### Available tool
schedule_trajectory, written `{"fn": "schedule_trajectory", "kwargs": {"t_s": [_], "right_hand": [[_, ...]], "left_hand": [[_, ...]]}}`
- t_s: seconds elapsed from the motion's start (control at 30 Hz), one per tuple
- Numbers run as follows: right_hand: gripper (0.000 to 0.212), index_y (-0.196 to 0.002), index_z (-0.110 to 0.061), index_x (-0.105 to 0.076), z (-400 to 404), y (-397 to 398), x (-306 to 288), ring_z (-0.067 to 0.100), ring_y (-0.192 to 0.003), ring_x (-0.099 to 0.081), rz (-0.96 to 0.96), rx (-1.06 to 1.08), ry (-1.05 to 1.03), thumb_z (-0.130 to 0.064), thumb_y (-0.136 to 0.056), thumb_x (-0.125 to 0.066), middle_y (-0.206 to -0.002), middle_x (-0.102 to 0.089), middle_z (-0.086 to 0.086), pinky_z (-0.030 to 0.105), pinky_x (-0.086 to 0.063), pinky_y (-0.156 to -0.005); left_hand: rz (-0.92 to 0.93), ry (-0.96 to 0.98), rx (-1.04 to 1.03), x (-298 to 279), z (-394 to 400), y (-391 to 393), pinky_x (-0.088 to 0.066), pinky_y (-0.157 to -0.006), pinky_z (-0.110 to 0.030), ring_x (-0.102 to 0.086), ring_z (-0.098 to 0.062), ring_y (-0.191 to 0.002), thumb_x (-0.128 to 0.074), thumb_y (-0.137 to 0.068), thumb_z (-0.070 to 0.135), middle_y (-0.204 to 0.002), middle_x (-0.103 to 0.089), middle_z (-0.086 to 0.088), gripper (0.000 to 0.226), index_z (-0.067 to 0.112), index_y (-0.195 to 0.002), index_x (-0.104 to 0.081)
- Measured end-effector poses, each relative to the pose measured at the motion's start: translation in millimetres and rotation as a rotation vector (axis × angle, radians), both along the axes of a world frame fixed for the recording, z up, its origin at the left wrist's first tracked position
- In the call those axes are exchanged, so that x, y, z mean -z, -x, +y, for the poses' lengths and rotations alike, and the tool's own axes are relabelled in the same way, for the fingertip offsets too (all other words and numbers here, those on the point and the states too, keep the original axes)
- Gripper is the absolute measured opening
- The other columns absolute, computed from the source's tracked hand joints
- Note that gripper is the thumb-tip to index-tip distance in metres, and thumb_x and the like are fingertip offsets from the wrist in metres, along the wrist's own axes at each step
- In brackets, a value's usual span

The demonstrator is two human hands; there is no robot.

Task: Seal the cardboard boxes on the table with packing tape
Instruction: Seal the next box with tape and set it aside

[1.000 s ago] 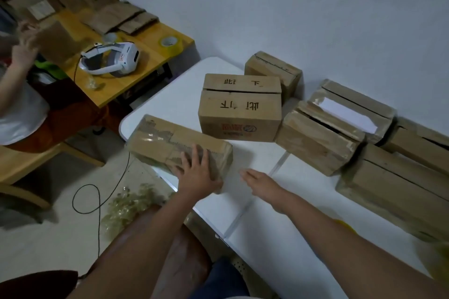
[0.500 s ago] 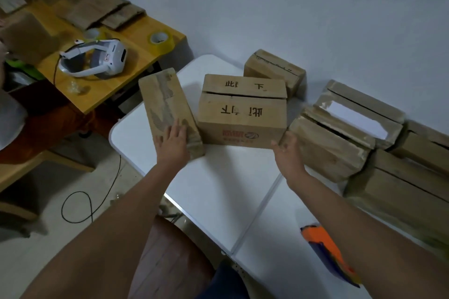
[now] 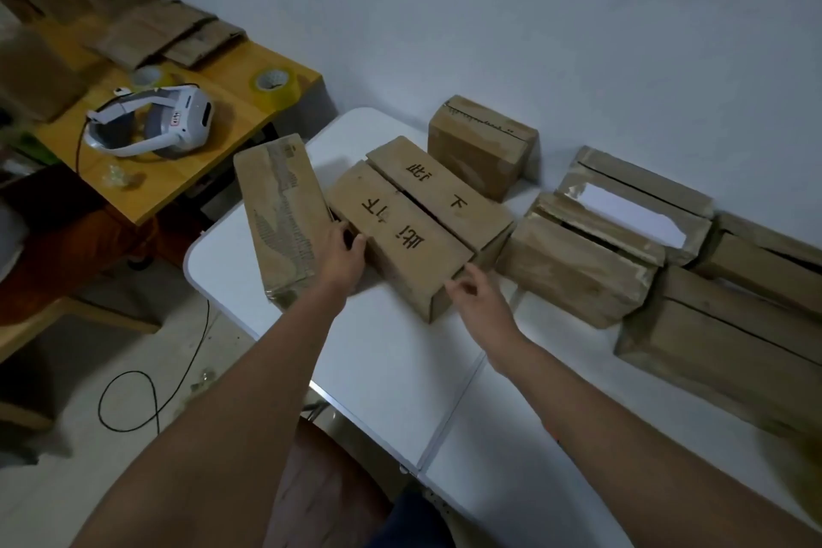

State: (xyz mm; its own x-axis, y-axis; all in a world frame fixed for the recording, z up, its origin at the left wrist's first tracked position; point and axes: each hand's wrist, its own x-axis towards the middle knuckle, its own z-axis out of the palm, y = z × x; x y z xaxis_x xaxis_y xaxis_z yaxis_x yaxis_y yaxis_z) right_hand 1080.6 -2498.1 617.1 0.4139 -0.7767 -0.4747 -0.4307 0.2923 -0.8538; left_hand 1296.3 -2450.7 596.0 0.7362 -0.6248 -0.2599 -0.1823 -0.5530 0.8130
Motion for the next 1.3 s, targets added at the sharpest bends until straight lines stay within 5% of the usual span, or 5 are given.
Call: {"fn": "schedule_trajectory", "kwargs": {"t_s": [0.3,0.5,0.73,0.97,1.3], "right_hand": [[0.062,-0.154,-0.024,-0.021,-13,8,-2,0.019,-0.134,-0.041,-0.015,0.076,-0.087,-0.034,-0.1,-0.049,-0.15,-0.039,0.002,0.033,-0.034,-0.106],[0.065,-0.153,-0.031,-0.02,-15,21,5,0.019,-0.134,-0.041,-0.041,0.275,-0.052,-0.038,-0.097,-0.053,-0.151,-0.04,-0.005,0.032,-0.036,-0.1],[0.061,-0.152,-0.023,-0.027,-22,29,10,0.018,-0.133,-0.042,0.005,0.29,-0.074,-0.039,-0.098,-0.051,-0.151,-0.04,-0.003,0.025,-0.033,-0.095],[0.053,-0.148,-0.025,-0.035,-34,39,12,0.01,-0.108,-0.043,0.02,0.327,-0.061,-0.043,-0.1,-0.047,-0.143,-0.047,0.0,0.027,-0.035,-0.086],[0.042,-0.142,-0.018,-0.043,-29,38,14,0.024,-0.115,-0.053,0.084,0.294,0.046,-0.028,-0.101,-0.047,-0.133,-0.054,0.006,0.038,-0.048,-0.092]], "left_hand": [[0.113,0.004,0.161,-6,-12,53,-0.036,-0.114,-0.049,-0.029,-0.028,-0.143,-0.052,-0.1,0.019,-0.164,-0.008,0.002,0.073,0.025,-0.158,-0.009],[-0.167,-0.118,0.441,-6,1,81,-0.05,-0.091,-0.034,-0.057,-0.026,-0.118,-0.045,-0.101,0.019,-0.14,-0.054,-0.007,0.043,0.024,-0.144,-0.042],[-0.207,-0.121,0.086,-26,-40,22,-0.021,-0.121,-0.041,-0.02,-0.026,-0.147,-0.052,-0.1,0.021,-0.159,-0.018,-0.007,0.057,0.009,-0.151,-0.03],[-0.096,-0.135,-0.055,-17,-18,23,-0.046,-0.104,-0.05,-0.043,-0.033,-0.128,-0.051,-0.1,0.023,-0.146,-0.032,-0.013,0.052,0.023,-0.149,-0.035],[-0.291,-0.254,-0.117,-3,49,40,-0.027,-0.111,-0.05,-0.034,-0.032,-0.133,-0.042,-0.103,0.038,-0.139,-0.043,-0.012,0.036,0.015,-0.128,-0.057]]}}
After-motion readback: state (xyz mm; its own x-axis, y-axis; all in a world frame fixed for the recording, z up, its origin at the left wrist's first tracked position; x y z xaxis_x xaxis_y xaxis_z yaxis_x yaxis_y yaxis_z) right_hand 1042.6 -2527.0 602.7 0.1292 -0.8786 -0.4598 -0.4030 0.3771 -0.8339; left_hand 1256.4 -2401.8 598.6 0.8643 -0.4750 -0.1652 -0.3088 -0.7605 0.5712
